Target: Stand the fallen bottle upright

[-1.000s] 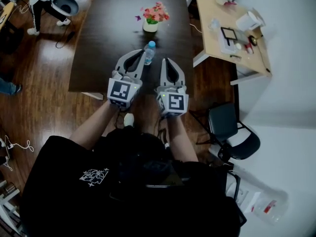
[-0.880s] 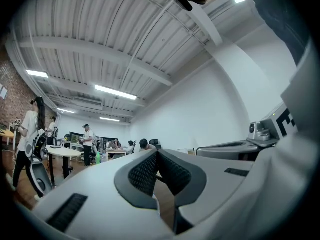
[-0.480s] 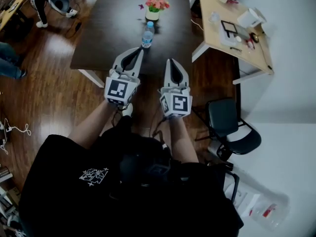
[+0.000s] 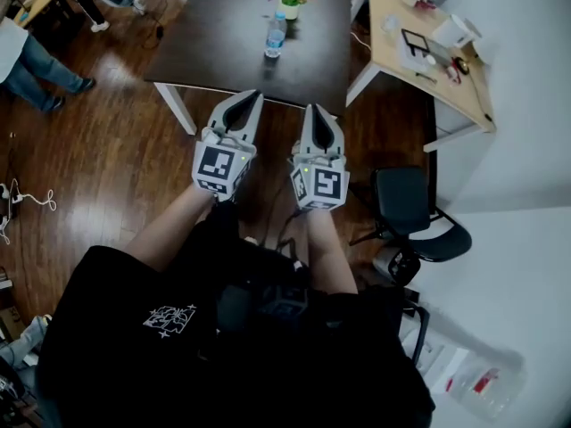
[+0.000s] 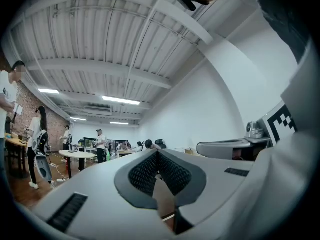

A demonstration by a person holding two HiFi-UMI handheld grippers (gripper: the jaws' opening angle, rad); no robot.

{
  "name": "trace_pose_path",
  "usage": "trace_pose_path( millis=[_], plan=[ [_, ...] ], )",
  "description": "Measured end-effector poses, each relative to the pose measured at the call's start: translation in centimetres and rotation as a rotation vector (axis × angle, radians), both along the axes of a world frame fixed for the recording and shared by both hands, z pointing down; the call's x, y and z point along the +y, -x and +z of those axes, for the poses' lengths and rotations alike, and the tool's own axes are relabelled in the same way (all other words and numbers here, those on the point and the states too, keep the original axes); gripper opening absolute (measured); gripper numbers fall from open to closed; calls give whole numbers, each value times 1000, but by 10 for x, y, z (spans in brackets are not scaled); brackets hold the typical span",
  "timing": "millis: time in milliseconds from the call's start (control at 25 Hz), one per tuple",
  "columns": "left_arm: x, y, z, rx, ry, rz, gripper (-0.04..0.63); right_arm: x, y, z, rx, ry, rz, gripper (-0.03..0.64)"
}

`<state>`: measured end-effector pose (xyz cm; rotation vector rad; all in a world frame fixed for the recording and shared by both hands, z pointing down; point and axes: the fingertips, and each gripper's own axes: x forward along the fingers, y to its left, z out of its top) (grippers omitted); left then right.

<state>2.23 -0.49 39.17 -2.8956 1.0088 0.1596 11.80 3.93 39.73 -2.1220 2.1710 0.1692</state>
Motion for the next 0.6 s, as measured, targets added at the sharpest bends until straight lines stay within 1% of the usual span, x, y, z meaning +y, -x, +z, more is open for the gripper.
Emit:
trace_pose_path(
  millis=[160,400,600],
  plan=[
    [26,9,-4,-3,-1,-8,-8,23,14,-5,-2,-2,-14,17],
    [41,28,-9,-5,-2,-2,-8,36,40,-13,-8,-5,-28,17],
    [51,40,-13,3,2,21,-8,50,59,-11,-2,10,-20,17]
  ],
)
